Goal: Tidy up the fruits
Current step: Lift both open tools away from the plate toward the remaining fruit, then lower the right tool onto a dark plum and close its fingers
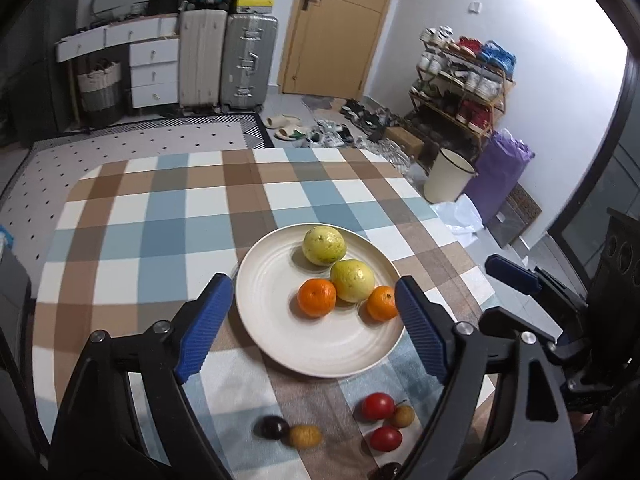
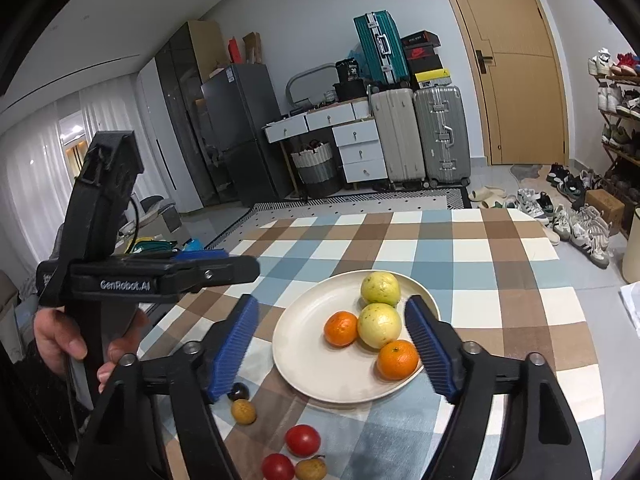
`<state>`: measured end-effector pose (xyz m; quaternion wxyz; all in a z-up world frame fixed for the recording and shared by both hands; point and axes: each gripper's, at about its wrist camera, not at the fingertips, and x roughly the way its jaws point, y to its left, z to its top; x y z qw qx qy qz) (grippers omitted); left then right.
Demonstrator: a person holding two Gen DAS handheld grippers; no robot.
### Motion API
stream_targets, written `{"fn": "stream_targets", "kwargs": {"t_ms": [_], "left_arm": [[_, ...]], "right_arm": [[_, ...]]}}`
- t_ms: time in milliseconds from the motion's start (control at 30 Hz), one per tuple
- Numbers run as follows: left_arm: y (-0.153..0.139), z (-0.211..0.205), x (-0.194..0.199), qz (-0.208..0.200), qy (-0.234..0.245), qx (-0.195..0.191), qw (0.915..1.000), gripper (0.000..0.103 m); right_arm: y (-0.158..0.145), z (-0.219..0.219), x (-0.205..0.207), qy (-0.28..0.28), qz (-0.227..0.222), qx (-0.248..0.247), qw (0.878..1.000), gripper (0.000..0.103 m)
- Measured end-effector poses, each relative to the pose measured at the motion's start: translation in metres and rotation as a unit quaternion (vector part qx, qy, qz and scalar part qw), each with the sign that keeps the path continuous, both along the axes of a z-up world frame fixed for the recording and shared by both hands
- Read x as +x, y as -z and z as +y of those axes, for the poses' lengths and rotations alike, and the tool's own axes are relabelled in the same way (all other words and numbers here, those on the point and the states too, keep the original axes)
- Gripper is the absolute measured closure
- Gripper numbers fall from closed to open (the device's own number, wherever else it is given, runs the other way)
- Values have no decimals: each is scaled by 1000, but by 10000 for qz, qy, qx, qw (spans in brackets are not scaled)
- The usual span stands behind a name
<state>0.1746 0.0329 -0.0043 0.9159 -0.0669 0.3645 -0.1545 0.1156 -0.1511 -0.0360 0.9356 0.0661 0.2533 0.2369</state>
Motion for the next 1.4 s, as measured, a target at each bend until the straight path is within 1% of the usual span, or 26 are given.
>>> {"fn": "stream_targets", "kwargs": {"t_ms": [100,200,267,333,433,567,833,967,1033,1133,1300,1400], "left_arm": [[-4,4,-18,-99,-114,-18,9999,20],[-6,7,-33,-138,-191,-54,9997,14],[-5,11,-43,-164,-176,-210,9995,6],[-4,12,-50,-185,-213,-272,9992,2],[-3,13,-63,-235,-283,-216,9991,2],[-1,15,-81,-300,-378,-198,9986,1],[17,25,-113,-244,-601,-262,9975,1],[28,31,-129,-226,-736,-252,9967,1],[31,34,-136,-239,-788,-274,9962,1],[38,38,-148,-256,-913,-242,9952,1],[54,39,-165,-208,-1022,-62,9945,1],[65,43,-171,-113,-1089,-86,9940,1]], "right_arm": [[-4,0,-11,37,-94,-19,9999,17],[-8,0,-20,63,-146,-47,9999,16],[-9,0,-26,43,-166,-50,9998,15],[-10,1,-30,30,-182,-61,9998,15],[-11,1,-39,9,-205,-70,9998,12],[-14,1,-54,-9,-307,-84,9995,5],[-12,4,-79,-105,-320,-181,9993,3],[-4,6,-94,-212,-346,-254,9989,3],[2,9,-99,-234,-276,-318,9988,3],[16,14,-105,-301,-90,-351,9989,3],[39,24,-115,-402,170,-429,9981,3],[52,28,-117,-375,314,-421,9979,3]]}}
